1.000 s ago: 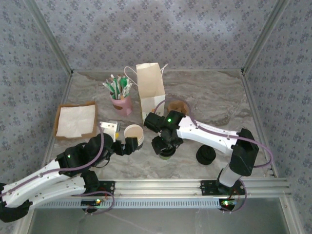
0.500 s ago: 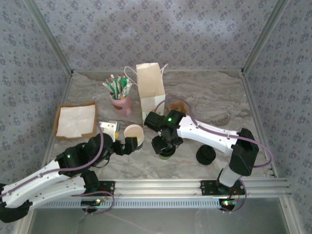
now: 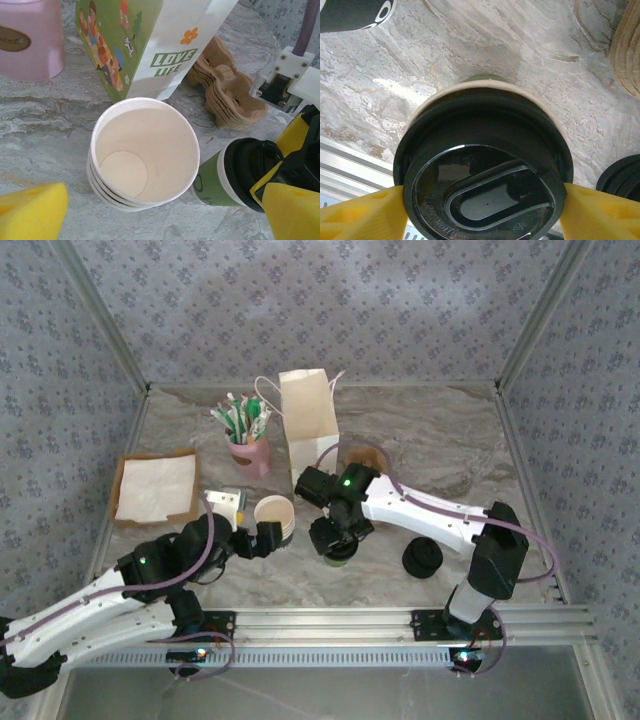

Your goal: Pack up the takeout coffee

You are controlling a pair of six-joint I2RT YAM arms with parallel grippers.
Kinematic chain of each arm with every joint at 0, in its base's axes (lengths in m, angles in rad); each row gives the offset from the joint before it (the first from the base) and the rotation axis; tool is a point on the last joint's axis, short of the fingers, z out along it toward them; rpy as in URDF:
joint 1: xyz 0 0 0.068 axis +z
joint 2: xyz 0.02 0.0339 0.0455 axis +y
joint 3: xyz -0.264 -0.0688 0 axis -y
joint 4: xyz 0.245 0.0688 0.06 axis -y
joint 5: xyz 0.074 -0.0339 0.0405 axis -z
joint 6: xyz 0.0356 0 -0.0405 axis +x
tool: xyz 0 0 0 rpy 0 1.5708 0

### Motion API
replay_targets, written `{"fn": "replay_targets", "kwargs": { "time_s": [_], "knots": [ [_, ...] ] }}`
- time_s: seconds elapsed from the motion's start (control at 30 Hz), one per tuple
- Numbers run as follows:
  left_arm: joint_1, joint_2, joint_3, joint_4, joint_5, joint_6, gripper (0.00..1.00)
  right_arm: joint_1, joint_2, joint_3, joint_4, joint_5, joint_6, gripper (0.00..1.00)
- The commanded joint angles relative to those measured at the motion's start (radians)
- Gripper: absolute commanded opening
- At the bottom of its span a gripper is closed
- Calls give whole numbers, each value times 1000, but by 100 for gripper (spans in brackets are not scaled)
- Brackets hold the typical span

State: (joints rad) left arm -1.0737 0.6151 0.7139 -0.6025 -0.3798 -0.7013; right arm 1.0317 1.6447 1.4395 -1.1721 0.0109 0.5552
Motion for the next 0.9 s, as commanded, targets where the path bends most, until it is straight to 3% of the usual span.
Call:
{"fn": "replay_targets", "kwargs": {
  "time_s": [0.0, 0.87],
  "knots": [
    [9, -5, -8, 18, 13, -1, 100, -6, 12, 35, -29, -8, -18, 77],
    [29, -2, -18, 31, 33, 4, 99, -13, 71, 28, -14, -37, -43, 77]
  ]
}}
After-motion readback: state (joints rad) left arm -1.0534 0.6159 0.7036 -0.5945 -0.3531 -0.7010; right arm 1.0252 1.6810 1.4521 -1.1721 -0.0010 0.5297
